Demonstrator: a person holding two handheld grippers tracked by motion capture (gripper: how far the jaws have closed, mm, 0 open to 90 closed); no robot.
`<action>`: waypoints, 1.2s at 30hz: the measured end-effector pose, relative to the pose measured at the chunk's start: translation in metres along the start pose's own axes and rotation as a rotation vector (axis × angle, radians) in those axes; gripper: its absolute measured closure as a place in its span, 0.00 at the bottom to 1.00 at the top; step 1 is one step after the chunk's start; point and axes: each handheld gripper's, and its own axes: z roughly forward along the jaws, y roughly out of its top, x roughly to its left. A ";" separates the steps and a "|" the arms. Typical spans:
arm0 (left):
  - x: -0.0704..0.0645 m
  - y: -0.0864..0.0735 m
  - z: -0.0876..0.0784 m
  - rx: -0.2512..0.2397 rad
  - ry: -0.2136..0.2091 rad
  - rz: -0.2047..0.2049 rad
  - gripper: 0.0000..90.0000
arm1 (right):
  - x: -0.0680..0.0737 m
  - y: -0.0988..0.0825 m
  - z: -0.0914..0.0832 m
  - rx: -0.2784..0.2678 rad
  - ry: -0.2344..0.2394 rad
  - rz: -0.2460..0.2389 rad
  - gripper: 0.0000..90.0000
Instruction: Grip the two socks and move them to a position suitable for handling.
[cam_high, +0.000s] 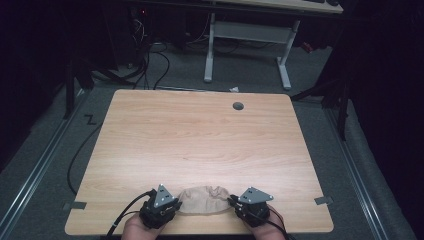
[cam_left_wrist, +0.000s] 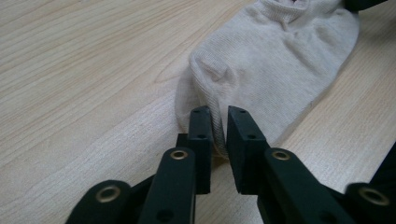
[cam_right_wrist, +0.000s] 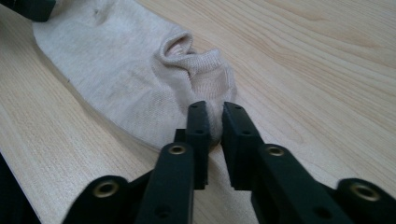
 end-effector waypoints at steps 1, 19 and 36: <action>0.000 0.000 0.000 -0.004 0.003 -0.004 0.86 | -0.001 0.000 0.000 -0.003 0.001 0.004 0.87; 0.008 -0.001 -0.004 -0.049 0.030 -0.040 0.69 | -0.004 0.003 -0.003 -0.050 -0.008 0.023 0.76; 0.040 -0.001 -0.021 -0.129 0.060 -0.090 0.63 | -0.028 0.005 -0.004 -0.134 -0.063 0.092 0.66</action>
